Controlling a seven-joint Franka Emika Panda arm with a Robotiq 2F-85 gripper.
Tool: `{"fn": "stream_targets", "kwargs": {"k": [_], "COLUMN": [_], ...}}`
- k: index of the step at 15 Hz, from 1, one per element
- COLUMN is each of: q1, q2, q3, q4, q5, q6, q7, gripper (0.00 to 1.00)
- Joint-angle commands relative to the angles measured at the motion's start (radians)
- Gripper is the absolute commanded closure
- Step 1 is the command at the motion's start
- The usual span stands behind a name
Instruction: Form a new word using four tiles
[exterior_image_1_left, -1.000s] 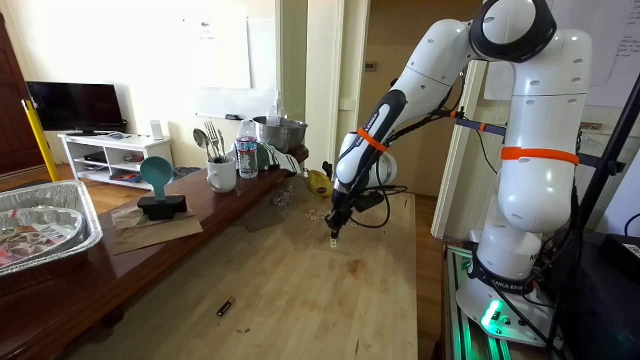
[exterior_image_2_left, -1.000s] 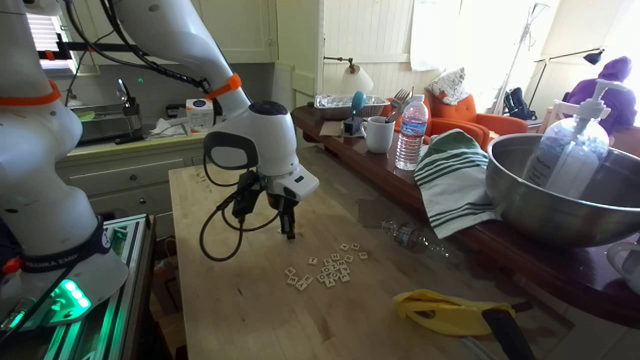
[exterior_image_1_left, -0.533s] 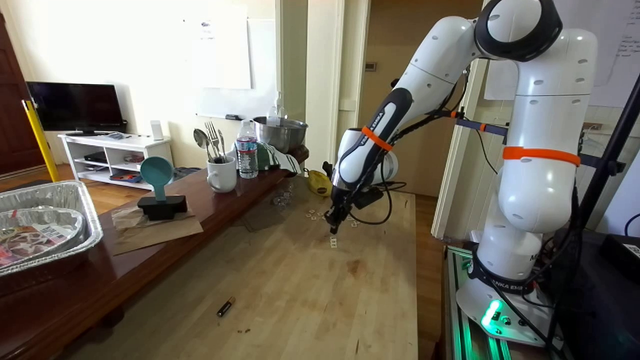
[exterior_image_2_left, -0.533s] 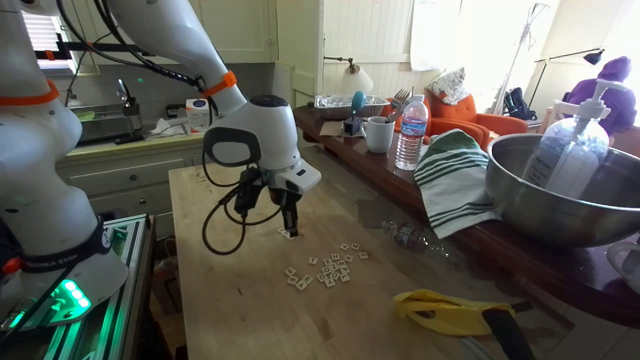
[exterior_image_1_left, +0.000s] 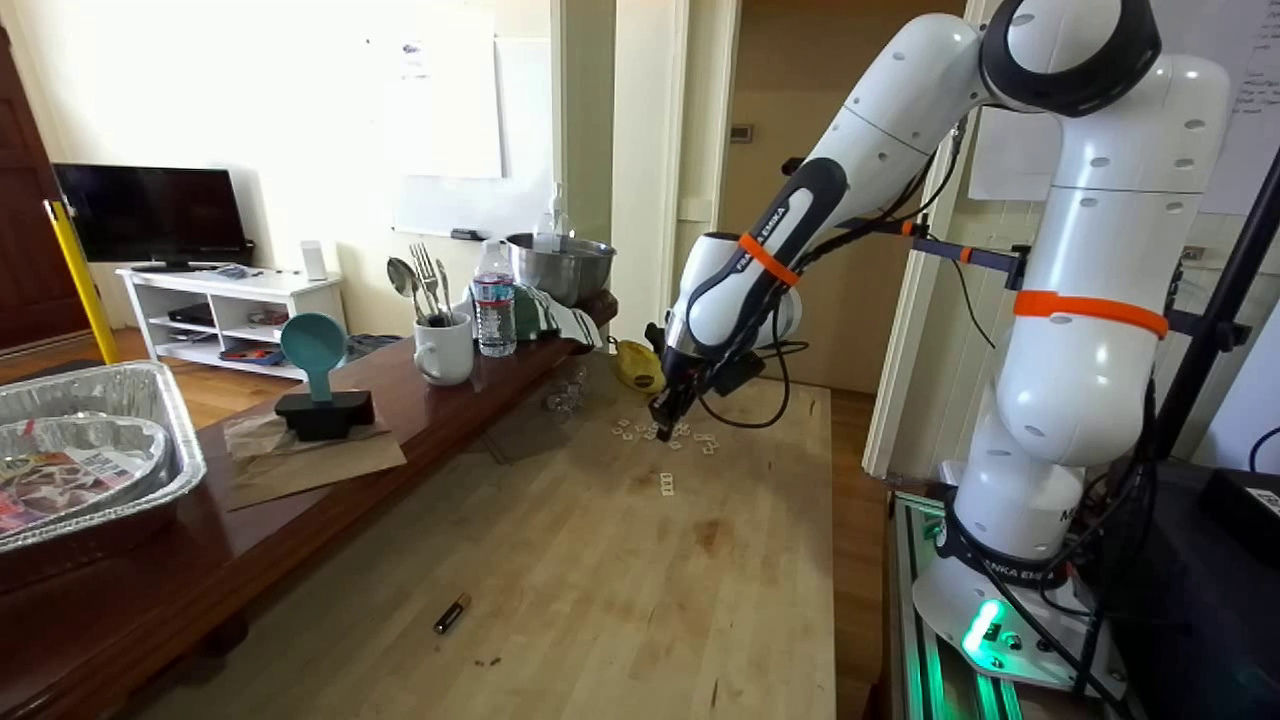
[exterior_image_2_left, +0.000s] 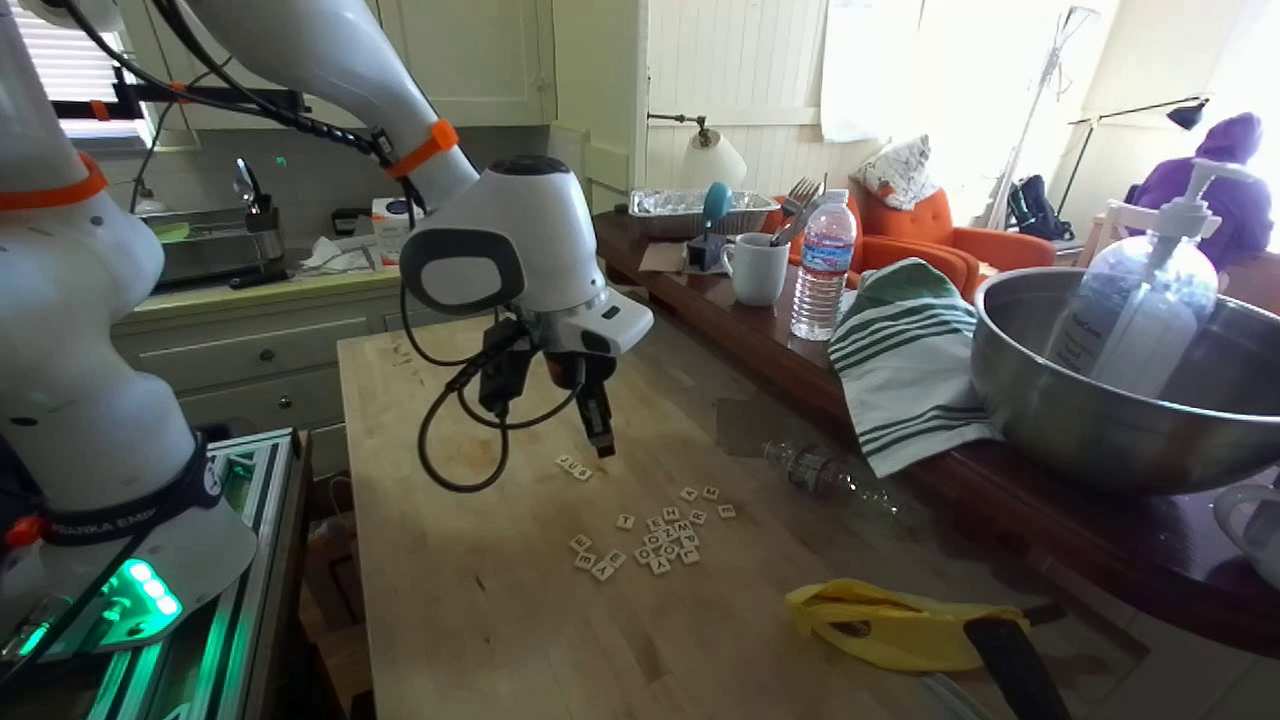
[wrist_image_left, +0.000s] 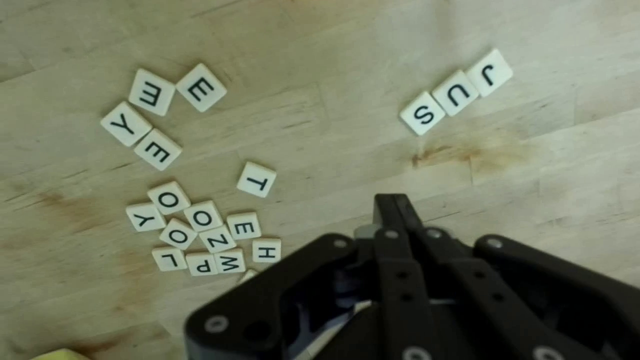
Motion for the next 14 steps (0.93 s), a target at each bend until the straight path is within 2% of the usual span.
{"fn": "stream_targets", "kwargs": {"k": [1,7,10,14], "q1": [-0.008,-0.028,-0.038,-0.050], "q2": [-0.011,0.035,0.067,0.119], "q3": [-0.036,-0.079,-0.093,-0.096], "q4": [-0.002,0.023,0.036,0.061], "q5": [-0.052,-0.109,-0.152,-0.140], "q6": [-0.015,0.003,0.016,0.040], "q7": [-0.066,-0.145,-0.136,-0.152], "gripper": [1.00,1.00,1.00,1.00]}}
